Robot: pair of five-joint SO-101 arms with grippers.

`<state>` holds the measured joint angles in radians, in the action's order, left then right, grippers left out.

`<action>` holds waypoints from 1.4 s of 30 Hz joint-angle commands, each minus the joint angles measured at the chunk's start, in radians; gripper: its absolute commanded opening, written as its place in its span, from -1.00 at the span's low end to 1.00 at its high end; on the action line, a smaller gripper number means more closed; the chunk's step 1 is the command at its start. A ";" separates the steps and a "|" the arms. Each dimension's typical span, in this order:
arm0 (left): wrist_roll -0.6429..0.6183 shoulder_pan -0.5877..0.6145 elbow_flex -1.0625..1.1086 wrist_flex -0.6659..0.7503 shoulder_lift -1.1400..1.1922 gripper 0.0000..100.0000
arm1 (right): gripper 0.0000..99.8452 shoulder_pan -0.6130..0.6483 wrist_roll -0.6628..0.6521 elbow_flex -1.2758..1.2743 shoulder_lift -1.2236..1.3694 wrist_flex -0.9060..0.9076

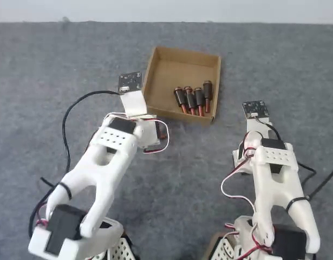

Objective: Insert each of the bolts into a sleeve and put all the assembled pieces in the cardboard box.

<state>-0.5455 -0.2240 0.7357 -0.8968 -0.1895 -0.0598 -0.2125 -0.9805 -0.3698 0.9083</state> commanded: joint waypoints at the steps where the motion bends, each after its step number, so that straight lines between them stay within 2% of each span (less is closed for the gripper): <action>1: -0.015 -0.005 -0.051 0.023 0.003 -0.95 | -0.99 -0.008 0.005 0.005 -0.044 -0.015; 7: 0.031 0.034 0.008 0.035 -0.100 -0.95 | -0.99 0.002 -0.031 -0.017 -0.044 -0.047; 12: -0.009 0.069 0.073 0.060 -0.170 -0.93 | -0.99 0.016 -0.037 -0.020 -0.044 -0.048; 16: -0.054 0.132 0.073 0.052 -0.121 -0.79 | -0.99 0.016 -0.037 -0.020 -0.044 -0.048; 18: -0.052 0.143 0.071 0.040 -0.098 -0.83 | -0.99 0.016 -0.037 -0.020 -0.044 -0.048; 21: -0.031 0.133 0.039 -0.037 -0.092 -0.99 | -0.99 0.016 -0.038 -0.021 -0.044 -0.048; 24: 0.038 0.133 0.024 -0.089 -0.092 -0.98 | -0.99 0.016 -0.040 -0.021 -0.044 -0.048; 32: 0.041 0.103 0.048 -0.064 -0.031 -0.98 | -0.99 0.019 -0.040 -0.021 -0.044 -0.048; 42: 0.041 0.109 -0.113 -0.141 0.206 -0.98 | -0.99 0.019 -0.041 -0.021 -0.044 -0.048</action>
<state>-0.5117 -0.1135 0.7004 -1.0165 -0.0023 -0.0476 -0.2325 -1.0065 -0.3698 0.8715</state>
